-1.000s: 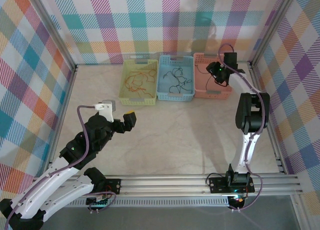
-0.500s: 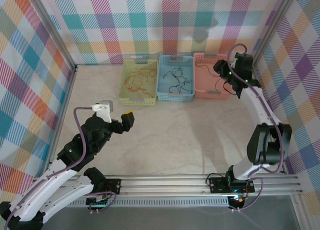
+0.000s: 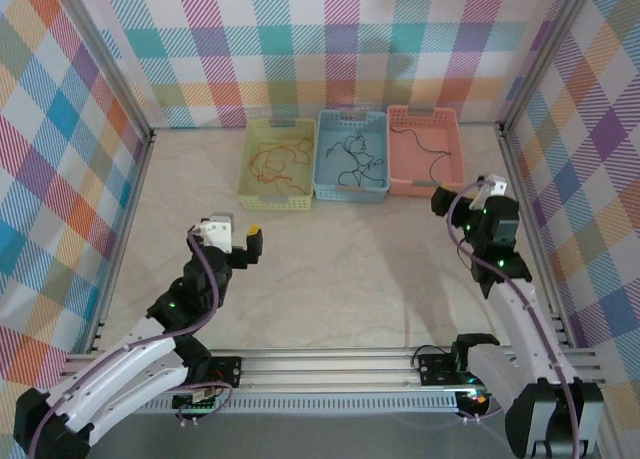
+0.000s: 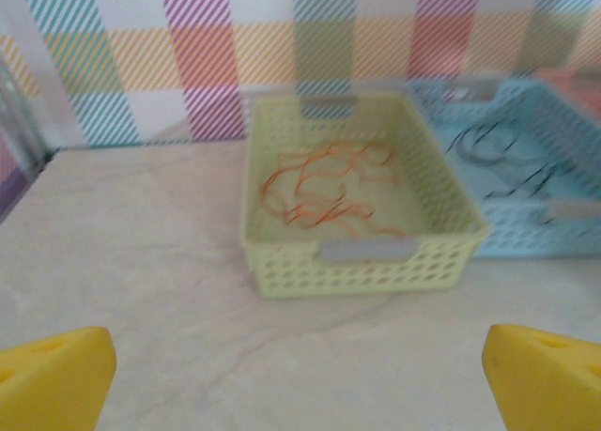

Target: Untangle the cables

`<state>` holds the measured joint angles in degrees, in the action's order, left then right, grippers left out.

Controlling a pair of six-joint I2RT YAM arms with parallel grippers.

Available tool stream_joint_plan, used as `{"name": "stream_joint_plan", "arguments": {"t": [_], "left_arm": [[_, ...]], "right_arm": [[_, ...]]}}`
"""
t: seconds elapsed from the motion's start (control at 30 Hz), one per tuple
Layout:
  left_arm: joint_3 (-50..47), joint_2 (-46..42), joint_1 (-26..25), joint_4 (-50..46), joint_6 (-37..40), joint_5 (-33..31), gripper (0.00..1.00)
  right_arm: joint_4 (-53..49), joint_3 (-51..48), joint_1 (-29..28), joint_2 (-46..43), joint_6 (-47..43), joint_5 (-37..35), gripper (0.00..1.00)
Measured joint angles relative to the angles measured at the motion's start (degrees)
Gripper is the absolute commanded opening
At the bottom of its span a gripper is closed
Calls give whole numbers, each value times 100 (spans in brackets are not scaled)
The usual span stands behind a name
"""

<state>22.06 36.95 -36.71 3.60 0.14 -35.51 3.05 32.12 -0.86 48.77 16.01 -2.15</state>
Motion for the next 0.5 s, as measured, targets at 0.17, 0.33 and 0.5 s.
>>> {"name": "stream_joint_plan", "arguments": {"t": [0.17,0.33,0.5], "left_arm": [[-404,398,780,664,190,81,100],[-404,1086,1482,1263,153,455,100],[-376,2096,2081,1801,42,977,100]], "right_arm": [[114,-839,-2,-634,-417,-223,100],[518,-1276,-2,-728,-640,-343,100],[1198,-1451,-2,44,-804,-339,100]]}}
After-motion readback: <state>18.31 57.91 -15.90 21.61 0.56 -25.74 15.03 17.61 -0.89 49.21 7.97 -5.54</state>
